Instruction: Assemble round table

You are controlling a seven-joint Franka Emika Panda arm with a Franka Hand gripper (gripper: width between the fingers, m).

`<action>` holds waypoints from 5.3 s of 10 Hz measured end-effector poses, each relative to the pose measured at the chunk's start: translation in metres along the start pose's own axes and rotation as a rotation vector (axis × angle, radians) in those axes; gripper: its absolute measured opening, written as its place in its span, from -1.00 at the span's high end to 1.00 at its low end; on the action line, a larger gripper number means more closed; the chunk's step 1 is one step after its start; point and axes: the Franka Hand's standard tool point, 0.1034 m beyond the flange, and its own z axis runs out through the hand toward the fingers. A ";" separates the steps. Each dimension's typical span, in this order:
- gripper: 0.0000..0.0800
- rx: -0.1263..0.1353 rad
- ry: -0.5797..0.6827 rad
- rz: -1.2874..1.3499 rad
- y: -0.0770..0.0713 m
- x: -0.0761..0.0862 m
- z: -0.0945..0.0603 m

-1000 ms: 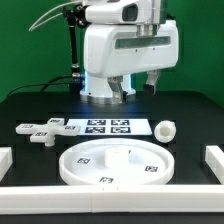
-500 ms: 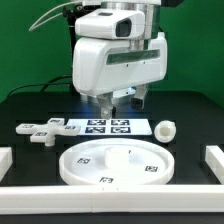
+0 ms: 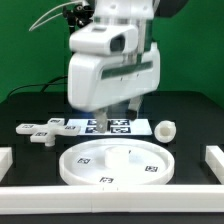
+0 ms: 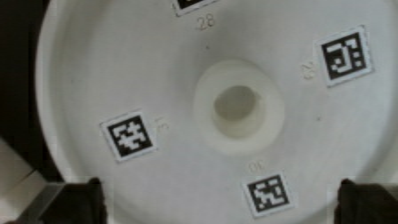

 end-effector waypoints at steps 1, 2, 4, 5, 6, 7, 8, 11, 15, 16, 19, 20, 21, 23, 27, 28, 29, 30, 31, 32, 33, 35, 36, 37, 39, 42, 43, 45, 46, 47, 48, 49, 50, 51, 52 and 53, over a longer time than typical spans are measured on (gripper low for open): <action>-0.62 0.007 0.000 -0.005 -0.004 0.002 0.008; -0.62 0.020 -0.003 -0.005 -0.005 0.001 0.017; -0.62 0.022 -0.004 -0.005 -0.003 0.002 0.020; -0.62 0.022 -0.005 -0.004 -0.004 0.002 0.020; -0.62 0.024 -0.006 -0.008 -0.003 0.000 0.022; -0.62 0.022 0.004 -0.010 0.001 -0.006 0.029; -0.62 0.024 0.009 -0.007 -0.002 -0.009 0.041; -0.62 0.048 -0.002 -0.010 -0.013 -0.012 0.063; -0.22 0.048 -0.001 -0.012 -0.013 -0.010 0.063; -0.22 0.046 0.000 -0.012 -0.012 -0.010 0.061; -0.01 0.045 0.001 -0.012 -0.012 -0.010 0.061; -0.01 0.045 0.001 -0.012 -0.012 -0.010 0.061; -0.01 0.045 0.001 -0.012 -0.012 -0.010 0.061; -0.01 0.043 0.006 -0.003 -0.014 0.000 0.061; -0.02 0.032 0.023 -0.005 -0.020 0.034 0.059; -0.02 0.031 0.025 0.002 -0.024 0.041 0.058; -0.02 0.031 0.026 0.012 -0.028 0.048 0.058; -0.02 0.031 0.027 0.010 -0.030 0.053 0.058; -0.02 0.032 0.026 0.007 -0.032 0.055 0.058; -0.02 0.032 0.026 0.005 -0.032 0.055 0.058; -0.02 0.032 0.026 0.004 -0.032 0.055 0.058; -0.02 0.032 0.026 0.004 -0.032 0.055 0.059; -0.42 0.032 0.026 0.004 -0.032 0.055 0.059; -0.57 0.032 0.026 0.004 -0.031 0.054 0.058; -0.61 0.021 0.027 0.038 -0.035 0.048 0.038; -0.62 0.016 0.017 0.152 -0.062 0.040 0.015; -0.62 0.022 0.010 0.183 -0.077 0.031 0.013; -0.62 0.018 0.021 0.191 -0.093 0.022 0.016; -0.62 0.020 0.020 0.203 -0.091 0.023 0.016; -0.62 0.020 0.021 0.201 -0.091 0.023 0.016; -0.62 0.022 0.021 0.232 -0.091 0.023 0.016; -0.62 0.037 0.031 0.374 -0.093 0.021 0.018; -0.62 0.063 0.030 0.517 -0.097 0.011 0.024; -0.62 0.087 0.016 0.633 -0.100 0.007 0.026; -0.62 0.110 0.004 0.804 -0.103 0.007 0.027; -0.62 0.131 -0.020 0.916 -0.109 0.007 0.028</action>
Offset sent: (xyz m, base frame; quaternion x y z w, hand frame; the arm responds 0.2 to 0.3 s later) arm 0.0000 0.0000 0.0000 0.0000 0.0000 0.0000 1.0000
